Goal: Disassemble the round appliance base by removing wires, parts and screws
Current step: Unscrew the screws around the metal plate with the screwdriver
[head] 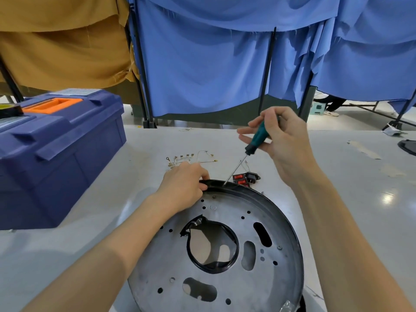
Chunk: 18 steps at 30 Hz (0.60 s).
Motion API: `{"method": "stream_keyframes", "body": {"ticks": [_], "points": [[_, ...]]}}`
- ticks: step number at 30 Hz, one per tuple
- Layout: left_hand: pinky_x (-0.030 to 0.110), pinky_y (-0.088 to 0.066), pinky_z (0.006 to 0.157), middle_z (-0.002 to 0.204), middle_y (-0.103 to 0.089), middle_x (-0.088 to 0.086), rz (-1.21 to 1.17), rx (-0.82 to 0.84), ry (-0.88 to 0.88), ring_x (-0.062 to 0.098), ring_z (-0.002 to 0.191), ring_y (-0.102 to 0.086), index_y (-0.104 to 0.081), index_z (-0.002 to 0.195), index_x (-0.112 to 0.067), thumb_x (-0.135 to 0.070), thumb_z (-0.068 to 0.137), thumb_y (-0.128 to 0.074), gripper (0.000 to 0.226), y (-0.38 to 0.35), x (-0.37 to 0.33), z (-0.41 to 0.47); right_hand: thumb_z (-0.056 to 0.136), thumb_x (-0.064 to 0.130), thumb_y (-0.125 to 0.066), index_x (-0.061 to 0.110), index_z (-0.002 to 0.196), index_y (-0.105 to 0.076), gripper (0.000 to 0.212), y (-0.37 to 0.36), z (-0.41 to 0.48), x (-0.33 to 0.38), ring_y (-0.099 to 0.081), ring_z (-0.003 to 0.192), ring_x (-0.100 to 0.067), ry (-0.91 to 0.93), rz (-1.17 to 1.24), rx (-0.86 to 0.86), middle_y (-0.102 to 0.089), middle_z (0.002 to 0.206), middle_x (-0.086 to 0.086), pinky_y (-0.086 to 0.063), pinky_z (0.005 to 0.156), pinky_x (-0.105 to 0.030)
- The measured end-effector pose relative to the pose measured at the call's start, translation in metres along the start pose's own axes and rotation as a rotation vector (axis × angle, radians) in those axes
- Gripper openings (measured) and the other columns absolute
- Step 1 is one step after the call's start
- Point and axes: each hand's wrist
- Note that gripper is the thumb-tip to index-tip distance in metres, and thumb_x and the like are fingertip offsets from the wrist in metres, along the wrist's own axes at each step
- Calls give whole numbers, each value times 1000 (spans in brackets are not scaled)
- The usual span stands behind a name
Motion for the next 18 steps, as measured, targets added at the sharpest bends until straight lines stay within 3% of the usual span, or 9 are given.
{"method": "stream_keyframes", "body": {"ticks": [6,18], "points": [[30,-32,70,103,-67,5,44,-78,-18,27,102,-56,-64,112,-24,-14,90,-56,26,-7,-1,-6,102,15,-44,8,105,-47,8,-14,-5,-20,-74,79,-23,-17,-161,54,-59,89,-15,-61,73,-33],[30,-31,68,101,-67,8,70,-120,-38,30,98,-59,-64,114,-23,-15,90,-53,28,-11,-4,-6,102,15,-45,12,100,-46,4,-19,-7,-26,-74,76,-20,5,-193,87,-60,79,-5,-59,69,-25]]}}
Point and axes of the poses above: each hand's wrist, its own z-axis towards the middle knuckle, its own y-axis out of the back of the hand, x = y × z
